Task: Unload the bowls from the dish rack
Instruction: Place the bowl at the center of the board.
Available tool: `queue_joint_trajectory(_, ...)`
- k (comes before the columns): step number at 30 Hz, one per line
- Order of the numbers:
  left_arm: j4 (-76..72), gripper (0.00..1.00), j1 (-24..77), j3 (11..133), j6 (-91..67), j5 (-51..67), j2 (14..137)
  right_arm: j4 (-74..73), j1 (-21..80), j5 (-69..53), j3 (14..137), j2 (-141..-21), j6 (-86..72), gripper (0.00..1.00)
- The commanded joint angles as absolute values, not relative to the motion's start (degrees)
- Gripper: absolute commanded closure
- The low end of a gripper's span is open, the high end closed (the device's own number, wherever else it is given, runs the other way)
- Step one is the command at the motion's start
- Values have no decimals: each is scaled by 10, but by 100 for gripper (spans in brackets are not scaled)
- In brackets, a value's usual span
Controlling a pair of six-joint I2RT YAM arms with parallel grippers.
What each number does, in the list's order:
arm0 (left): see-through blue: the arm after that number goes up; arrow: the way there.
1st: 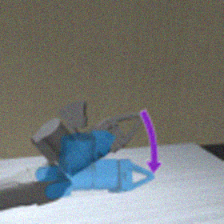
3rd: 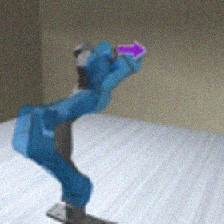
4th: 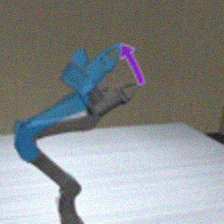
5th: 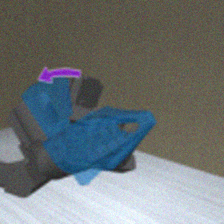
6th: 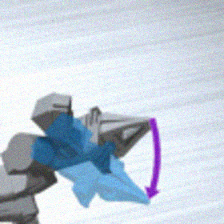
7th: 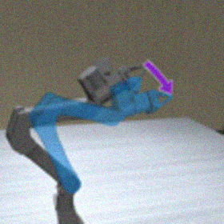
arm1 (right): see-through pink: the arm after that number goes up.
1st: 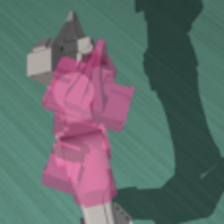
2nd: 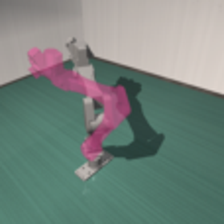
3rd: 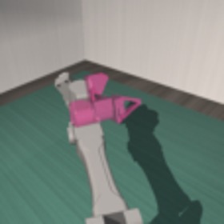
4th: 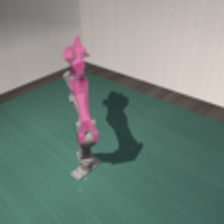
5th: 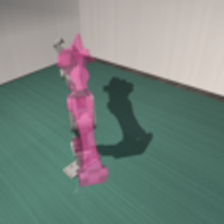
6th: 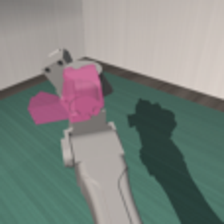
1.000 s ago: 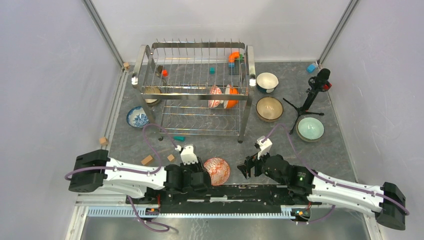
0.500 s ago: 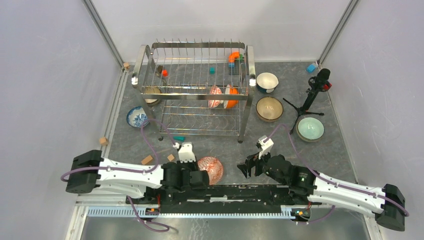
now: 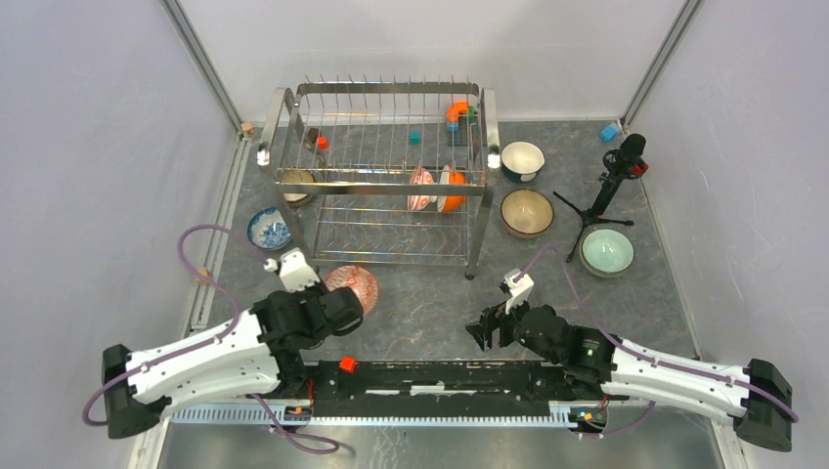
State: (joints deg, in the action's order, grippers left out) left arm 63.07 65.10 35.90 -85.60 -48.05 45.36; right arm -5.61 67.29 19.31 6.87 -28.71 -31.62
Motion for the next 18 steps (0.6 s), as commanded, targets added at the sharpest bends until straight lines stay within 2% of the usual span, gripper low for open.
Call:
queue_joint_trajectory(1, 709, 98, 596, 390, -853, -539, 413, -18, 673, 189, 70, -295, -304, 14)
queue_joint_trajectory(9, 812, 98, 521, 428, -890, -601, 388, -5, 674, 178, 72, -301, -295, 14)
queue_joint_trajectory(12, 773, 98, 469, 430, -826, -596, 391, -4, 674, 172, 72, -301, -293, 14)
queue_joint_trajectory(18, 632, 98, 286, 422, -655, -514, 383, -8, 674, 163, 78, -294, -289, 14)
